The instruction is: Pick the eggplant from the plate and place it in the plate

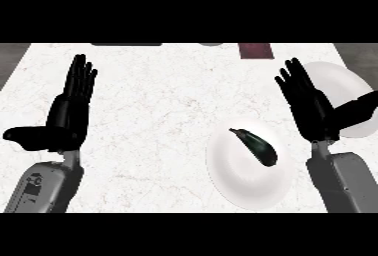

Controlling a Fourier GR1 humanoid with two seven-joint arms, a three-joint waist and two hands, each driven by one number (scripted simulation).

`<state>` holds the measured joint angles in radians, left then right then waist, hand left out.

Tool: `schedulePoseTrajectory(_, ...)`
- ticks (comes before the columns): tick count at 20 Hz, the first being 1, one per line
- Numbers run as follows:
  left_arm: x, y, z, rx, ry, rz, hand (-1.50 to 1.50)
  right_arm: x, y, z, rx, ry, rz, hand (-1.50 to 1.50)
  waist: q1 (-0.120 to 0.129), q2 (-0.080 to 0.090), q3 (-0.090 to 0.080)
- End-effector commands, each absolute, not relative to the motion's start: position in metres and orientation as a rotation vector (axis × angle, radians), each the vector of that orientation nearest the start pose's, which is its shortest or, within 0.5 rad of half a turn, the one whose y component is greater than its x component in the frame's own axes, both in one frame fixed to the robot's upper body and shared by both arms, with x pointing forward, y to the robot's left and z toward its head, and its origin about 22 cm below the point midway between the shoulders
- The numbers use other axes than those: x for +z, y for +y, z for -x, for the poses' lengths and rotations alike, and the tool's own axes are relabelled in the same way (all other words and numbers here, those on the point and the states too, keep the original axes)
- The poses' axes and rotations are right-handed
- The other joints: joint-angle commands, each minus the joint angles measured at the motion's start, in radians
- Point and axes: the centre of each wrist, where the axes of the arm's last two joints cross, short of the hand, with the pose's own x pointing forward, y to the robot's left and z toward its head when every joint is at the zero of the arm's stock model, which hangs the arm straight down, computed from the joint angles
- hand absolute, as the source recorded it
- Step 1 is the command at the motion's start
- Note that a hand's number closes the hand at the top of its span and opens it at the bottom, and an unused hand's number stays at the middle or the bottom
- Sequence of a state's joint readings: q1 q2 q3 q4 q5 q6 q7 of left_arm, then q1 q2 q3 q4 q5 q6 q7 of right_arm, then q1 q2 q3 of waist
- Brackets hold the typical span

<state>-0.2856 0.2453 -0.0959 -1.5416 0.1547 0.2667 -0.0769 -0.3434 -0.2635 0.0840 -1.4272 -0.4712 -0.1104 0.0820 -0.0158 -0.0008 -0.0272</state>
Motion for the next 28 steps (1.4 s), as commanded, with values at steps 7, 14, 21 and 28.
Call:
schedulePoseTrajectory(7, 0.017, 0.258, -0.279, -0.150, -1.601, -0.145, 0.00, 0.098, -0.199, -0.340, 0.797, -1.550, 0.112, 1.50, 0.096, -0.011, -0.016)
schedulePoseTrajectory(14, -0.017, 0.311, -0.244, -0.154, -1.515, -0.147, 0.00, -0.020, -0.133, -0.278, 0.515, -1.669, 0.078, -1.50, 0.023, 0.001, 0.027)
schedulePoseTrajectory(21, -0.033, 0.294, -0.237, -0.132, -1.512, -0.159, 0.00, 0.019, -0.176, -0.258, 0.564, -1.706, 0.300, -1.50, 0.009, -0.003, 0.026)
schedulePoseTrajectory(28, -0.025, 0.298, -0.257, -0.157, -1.523, -0.172, 0.00, 0.065, -0.223, -0.279, 0.844, -1.478, 0.520, -1.50, 0.010, -0.001, 0.025)
